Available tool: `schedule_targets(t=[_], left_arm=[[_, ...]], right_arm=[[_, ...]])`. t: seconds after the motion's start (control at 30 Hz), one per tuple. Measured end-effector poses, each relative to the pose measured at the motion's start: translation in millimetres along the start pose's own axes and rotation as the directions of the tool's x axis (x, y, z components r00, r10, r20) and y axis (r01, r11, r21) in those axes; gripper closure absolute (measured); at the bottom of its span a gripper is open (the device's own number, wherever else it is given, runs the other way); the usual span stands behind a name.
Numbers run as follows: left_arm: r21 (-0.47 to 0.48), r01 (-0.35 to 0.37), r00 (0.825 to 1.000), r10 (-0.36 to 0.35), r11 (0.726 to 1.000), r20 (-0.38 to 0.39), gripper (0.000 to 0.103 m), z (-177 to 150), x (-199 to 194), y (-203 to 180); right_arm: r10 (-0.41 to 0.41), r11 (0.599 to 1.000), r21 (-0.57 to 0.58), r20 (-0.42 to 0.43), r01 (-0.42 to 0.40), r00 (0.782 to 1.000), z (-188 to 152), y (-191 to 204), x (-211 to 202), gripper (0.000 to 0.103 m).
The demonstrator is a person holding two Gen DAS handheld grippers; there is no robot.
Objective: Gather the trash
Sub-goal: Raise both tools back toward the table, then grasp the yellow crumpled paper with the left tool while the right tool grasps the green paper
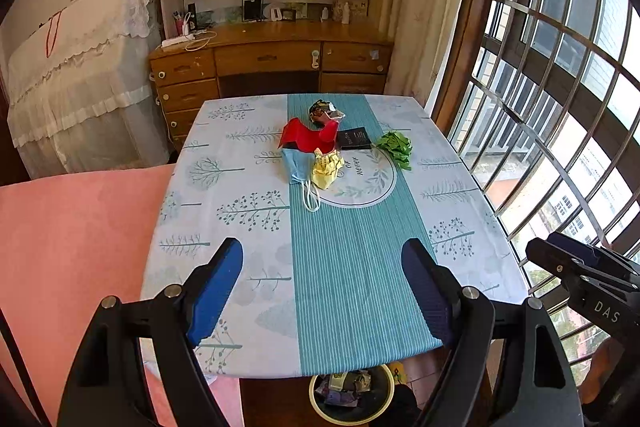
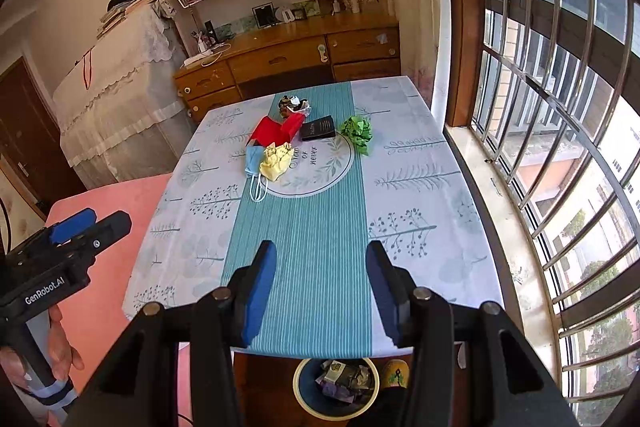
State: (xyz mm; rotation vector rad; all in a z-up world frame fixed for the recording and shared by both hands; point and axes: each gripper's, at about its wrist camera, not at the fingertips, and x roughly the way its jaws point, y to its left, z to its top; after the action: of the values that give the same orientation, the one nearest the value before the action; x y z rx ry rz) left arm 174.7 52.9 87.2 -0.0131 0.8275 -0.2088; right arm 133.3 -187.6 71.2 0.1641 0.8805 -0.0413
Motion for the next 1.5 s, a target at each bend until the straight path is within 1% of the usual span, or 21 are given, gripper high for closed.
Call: schedule_targets(t=[0.17,0.3,0.4,0.53,0.63,0.7,0.8,0.93,0.97,1.03,1.1,1.13,1.17,1.27,1.37,1.5], left_arm=[[-0.029,-0.033,0.999,0.032,0.999,-0.042,0.023,33,63,-8],[-0.042,-0.089,0.993,0.085,0.995,-0.079,0.023,63,125,-18],[-0.065,-0.118,0.984,0.107,0.991,-0.145,0.023,84,181,-26],[-0.087,-0.163,0.967,0.141,0.983,-0.213,0.023,101,249,-33],[-0.079,-0.197,0.948,0.169,0.977,-0.269,0.029,103,294,-36],[-0.069,-0.209,0.935,0.179,0.975,-0.305,0.034,100,317,-37],[-0.062,-0.229,0.918,0.194,0.971,-0.346,0.035,99,344,-38],[-0.064,-0.248,0.904,0.207,0.967,-0.373,0.036,99,367,-37],[-0.066,-0.252,0.901,0.209,0.966,-0.379,0.037,98,370,-37],[-0.074,-0.252,0.895,0.204,0.965,-0.397,0.044,96,377,-35],[-0.084,-0.257,0.886,0.2,0.963,-0.418,0.055,94,381,-32],[-0.089,-0.255,0.885,0.195,0.963,-0.423,0.059,93,382,-31],[-0.098,-0.249,0.886,0.185,0.964,-0.426,0.065,92,383,-31],[-0.128,-0.233,0.898,0.163,0.964,-0.409,0.07,90,378,-28],[-0.171,-0.215,0.904,0.13,0.961,-0.408,0.072,87,371,-23],[-0.233,-0.185,0.919,0.083,0.955,-0.386,0.072,83,348,-14]], right_arm=[[0.059,0.997,-0.042,-0.026,-0.06,0.998,49,-20,56,0.056],[0.095,0.992,-0.079,-0.091,-0.102,0.991,92,-39,118,0.056],[0.125,0.986,-0.092,-0.156,-0.141,0.98,119,-56,170,0.056],[0.142,0.978,-0.12,-0.225,-0.172,0.964,147,-72,239,0.056],[0.134,0.974,-0.145,-0.263,-0.176,0.955,158,-78,280,0.056],[0.132,0.972,-0.151,-0.281,-0.18,0.951,164,-80,303,0.056],[0.125,0.97,-0.162,-0.306,-0.181,0.944,171,-81,332,0.056],[0.124,0.966,-0.177,-0.326,-0.189,0.937,174,-81,356,0.056],[0.12,0.964,-0.185,-0.332,-0.19,0.936,173,-80,361,0.057],[0.132,0.96,-0.189,-0.342,-0.206,0.93,171,-80,366,0.059],[0.149,0.957,-0.19,-0.333,-0.221,0.931,168,-79,366,0.061],[0.155,0.954,-0.194,-0.325,-0.226,0.933,168,-79,365,0.062],[0.16,0.953,-0.196,-0.323,-0.232,0.933,167,-80,364,0.063],[0.186,0.95,-0.181,-0.327,-0.254,0.926,164,-81,361,0.065],[0.208,0.952,-0.149,-0.327,-0.268,0.922,163,-83,352,0.066],[0.222,0.955,-0.126,-0.303,-0.27,0.927,161,-83,329,0.066]])
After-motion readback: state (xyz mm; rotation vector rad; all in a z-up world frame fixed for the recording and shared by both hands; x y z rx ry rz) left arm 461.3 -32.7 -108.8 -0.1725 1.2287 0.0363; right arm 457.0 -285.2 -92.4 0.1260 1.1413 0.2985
